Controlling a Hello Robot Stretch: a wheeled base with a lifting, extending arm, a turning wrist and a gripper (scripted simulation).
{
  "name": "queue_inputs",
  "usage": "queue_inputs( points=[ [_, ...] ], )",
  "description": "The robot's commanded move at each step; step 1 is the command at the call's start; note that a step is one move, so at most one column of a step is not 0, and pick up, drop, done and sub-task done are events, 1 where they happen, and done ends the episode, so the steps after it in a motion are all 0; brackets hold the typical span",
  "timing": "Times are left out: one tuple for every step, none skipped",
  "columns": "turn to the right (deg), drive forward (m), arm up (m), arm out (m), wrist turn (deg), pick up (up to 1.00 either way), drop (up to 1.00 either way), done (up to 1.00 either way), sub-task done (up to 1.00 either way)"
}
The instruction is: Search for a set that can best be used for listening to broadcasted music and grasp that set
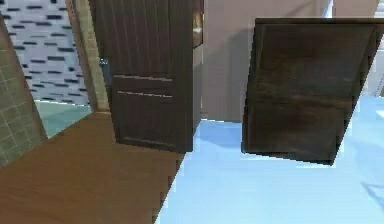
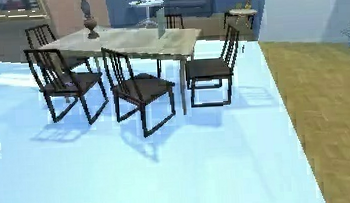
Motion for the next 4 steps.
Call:
queue_inputs(
  points=[
    [45.0, 0.0, 0.0, 0.0, 0.0, 0.0, 0.0, 0.0, 0.0],
    [45.0, 0.0, 0.0, 0.0, 0.0, 0.0, 0.0, 0.0, 0.0],
    [21.0, 0.0, 0.0, 0.0, 0.0, 0.0, 0.0, 0.0, 0.0],
    [0.0, 0.05, 0.0, 0.0, 0.0, 0.0, 0.0, 0.0, 0.0]
  ],
)
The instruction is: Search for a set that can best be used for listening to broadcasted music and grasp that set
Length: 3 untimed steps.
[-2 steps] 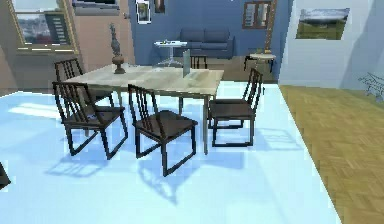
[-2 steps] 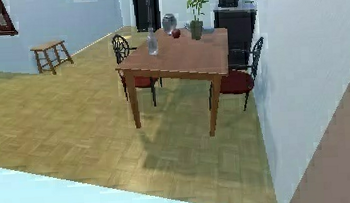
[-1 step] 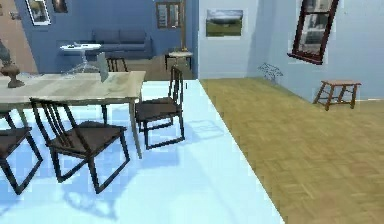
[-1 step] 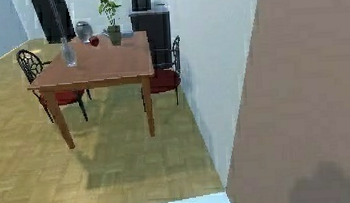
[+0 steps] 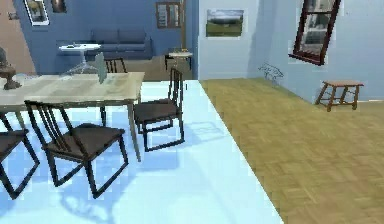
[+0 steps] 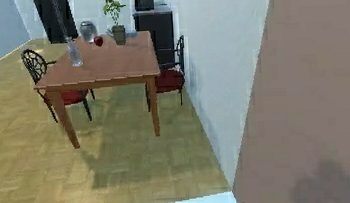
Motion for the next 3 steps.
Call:
queue_inputs(
  points=[
    [-45.0, 0.0, 0.0, 0.0, 0.0, 0.0, 0.0, 0.0, 0.0],
    [-36.0, 0.0, 0.0, 0.0, 0.0, 0.0, 0.0, 0.0, 0.0],
    [0.0, 0.3, 0.0, 0.0, 0.0, 0.0, 0.0, 0.0, 0.0]
  ],
)
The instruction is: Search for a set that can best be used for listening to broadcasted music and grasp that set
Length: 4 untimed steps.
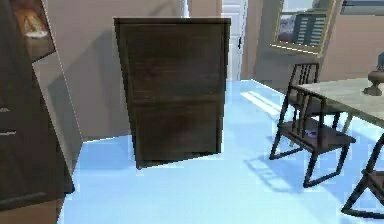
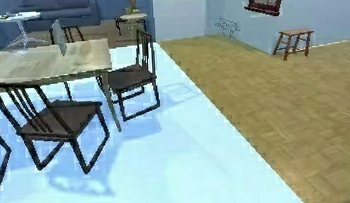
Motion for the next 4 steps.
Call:
queue_inputs(
  points=[
    [-45.0, 0.0, 0.0, 0.0, 0.0, 0.0, 0.0, 0.0, 0.0],
    [-27.0, 0.0, 0.0, 0.0, 0.0, 0.0, 0.0, 0.0, 0.0],
    [0.0, 1.0, 0.0, 0.0, 0.0, 0.0, 0.0, 0.0, 0.0],
    [0.0, 1.0, 0.0, 0.0, 0.0, 0.0, 0.0, 0.0, 0.0]
  ],
)
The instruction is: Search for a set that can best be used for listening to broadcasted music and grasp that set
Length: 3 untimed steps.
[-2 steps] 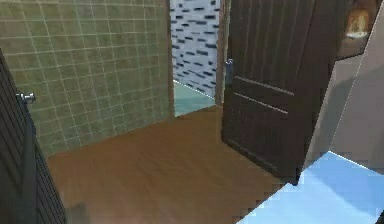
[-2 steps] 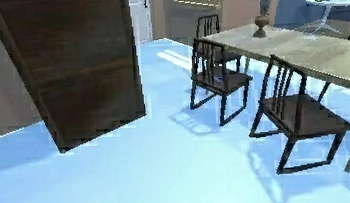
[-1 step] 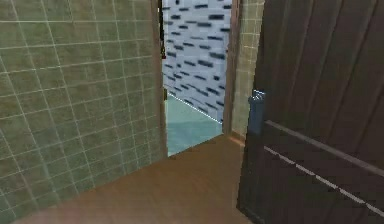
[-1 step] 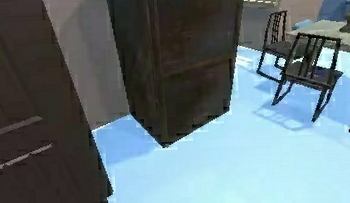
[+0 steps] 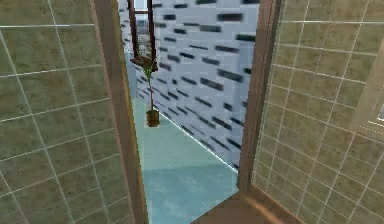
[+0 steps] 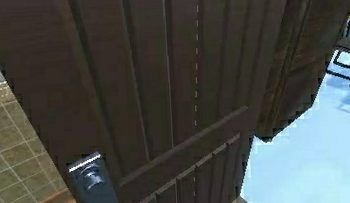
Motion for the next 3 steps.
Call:
queue_inputs(
  points=[
    [-42.0, 0.0, 0.0, 0.0, 0.0, 0.0, 0.0, 0.0, 0.0],
    [0.0, 0.05, 0.0, 0.0, 0.0, 0.0, 0.0, 0.0, 0.0],
    [45.0, 0.0, 0.0, 0.0, 0.0, 0.0, 0.0, 0.0, 0.0]
  ],
)
